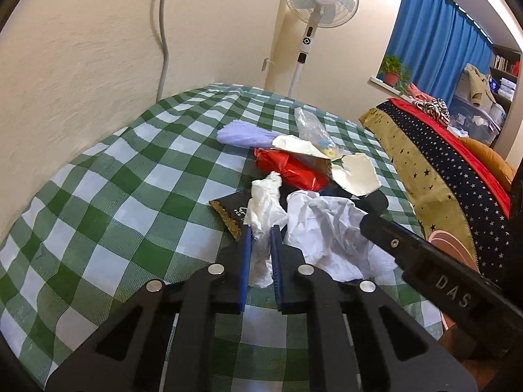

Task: Collect trash
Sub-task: 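Grasp a white tissue with the left tool while the right tool grasps crumpled white paper, then carry the white tissue and crumpled paper over the pink bin with both tools, then open both tools to drop the white papers into the pink bin, then move both tools back to the cot toward the black packet and white mesh foam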

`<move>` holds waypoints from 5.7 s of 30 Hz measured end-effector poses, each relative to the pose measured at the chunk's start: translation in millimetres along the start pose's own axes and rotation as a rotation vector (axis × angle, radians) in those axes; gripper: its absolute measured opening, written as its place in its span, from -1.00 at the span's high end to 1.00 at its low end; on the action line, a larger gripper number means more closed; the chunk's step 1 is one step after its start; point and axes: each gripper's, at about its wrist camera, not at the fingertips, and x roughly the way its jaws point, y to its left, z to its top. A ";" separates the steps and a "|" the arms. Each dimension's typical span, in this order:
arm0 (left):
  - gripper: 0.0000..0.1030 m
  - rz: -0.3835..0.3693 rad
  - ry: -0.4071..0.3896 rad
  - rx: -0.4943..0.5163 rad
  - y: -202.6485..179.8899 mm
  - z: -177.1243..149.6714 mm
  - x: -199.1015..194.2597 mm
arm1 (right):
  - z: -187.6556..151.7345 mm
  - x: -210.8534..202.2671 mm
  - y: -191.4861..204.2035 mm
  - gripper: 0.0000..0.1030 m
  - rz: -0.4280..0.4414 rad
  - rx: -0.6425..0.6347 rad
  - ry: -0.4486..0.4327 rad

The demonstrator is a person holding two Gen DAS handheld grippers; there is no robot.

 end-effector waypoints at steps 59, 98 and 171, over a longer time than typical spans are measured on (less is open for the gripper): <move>0.85 -0.092 -0.116 0.138 -48.4 -14.5 -98.5 | -12.8 -170.5 -12.0 0.92 -0.310 -0.074 -0.248; 0.85 -0.379 -0.084 0.276 -166.1 -29.9 -70.6 | -13.1 -228.6 -114.4 0.91 -0.720 0.134 -0.312; 0.34 -0.168 -0.046 0.120 -53.2 -10.0 -38.4 | -10.4 -131.8 -51.6 0.14 -0.460 0.059 -0.263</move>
